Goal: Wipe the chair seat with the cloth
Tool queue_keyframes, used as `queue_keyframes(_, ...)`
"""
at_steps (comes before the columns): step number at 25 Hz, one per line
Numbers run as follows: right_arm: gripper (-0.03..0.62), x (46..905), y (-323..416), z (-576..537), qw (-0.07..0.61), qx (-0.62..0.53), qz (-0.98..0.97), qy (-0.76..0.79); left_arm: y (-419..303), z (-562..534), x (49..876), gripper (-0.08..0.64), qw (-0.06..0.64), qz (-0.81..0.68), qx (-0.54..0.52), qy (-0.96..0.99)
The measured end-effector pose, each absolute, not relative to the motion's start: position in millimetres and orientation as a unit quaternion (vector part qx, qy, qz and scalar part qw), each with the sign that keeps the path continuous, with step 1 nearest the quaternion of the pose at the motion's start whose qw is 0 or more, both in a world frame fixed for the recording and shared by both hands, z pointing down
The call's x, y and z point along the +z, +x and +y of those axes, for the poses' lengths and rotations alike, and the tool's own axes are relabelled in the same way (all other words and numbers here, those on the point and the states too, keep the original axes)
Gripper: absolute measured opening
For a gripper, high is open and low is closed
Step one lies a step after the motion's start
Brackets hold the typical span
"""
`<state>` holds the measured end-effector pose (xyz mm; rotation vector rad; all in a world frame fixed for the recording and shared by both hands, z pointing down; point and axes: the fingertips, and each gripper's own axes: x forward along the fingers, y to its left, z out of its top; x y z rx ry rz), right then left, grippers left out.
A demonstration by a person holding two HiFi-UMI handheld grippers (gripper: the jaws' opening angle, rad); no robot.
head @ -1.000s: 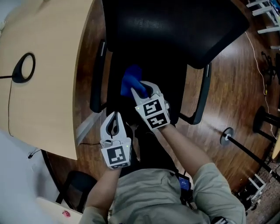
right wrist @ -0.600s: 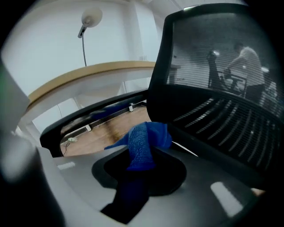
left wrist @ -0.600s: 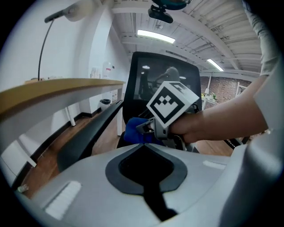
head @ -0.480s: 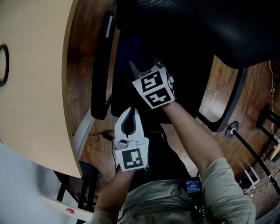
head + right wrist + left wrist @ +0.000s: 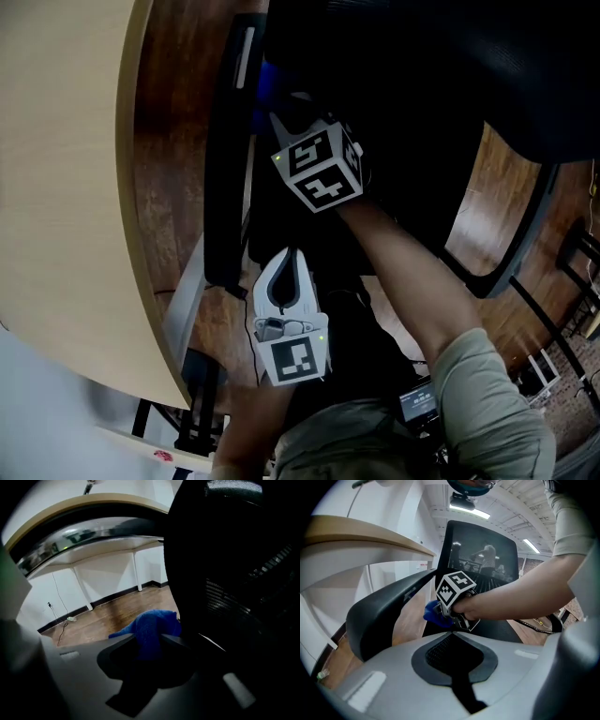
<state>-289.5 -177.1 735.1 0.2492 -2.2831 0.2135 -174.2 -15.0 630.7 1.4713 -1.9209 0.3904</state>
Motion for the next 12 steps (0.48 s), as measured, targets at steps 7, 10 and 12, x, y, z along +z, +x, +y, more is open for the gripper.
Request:
queue_keyframes(7,0.095,726,-258,-214,0.394,0.093,-0.903,0.147,-160,-40,631,0.005,0.341,-0.72,0.151,0.586)
queue_keyframes(10,0.094,722,-222,-234,0.4,0.1,-0.893,0.179,-150,-54,628,0.005,0.34,-0.709,0.156,0.597)
queue_keyframes(12,0.094,721,-193,-248,0.405,0.108,-0.884,0.206,-143,-62,627,0.005,0.34,-0.701,0.16,0.605)
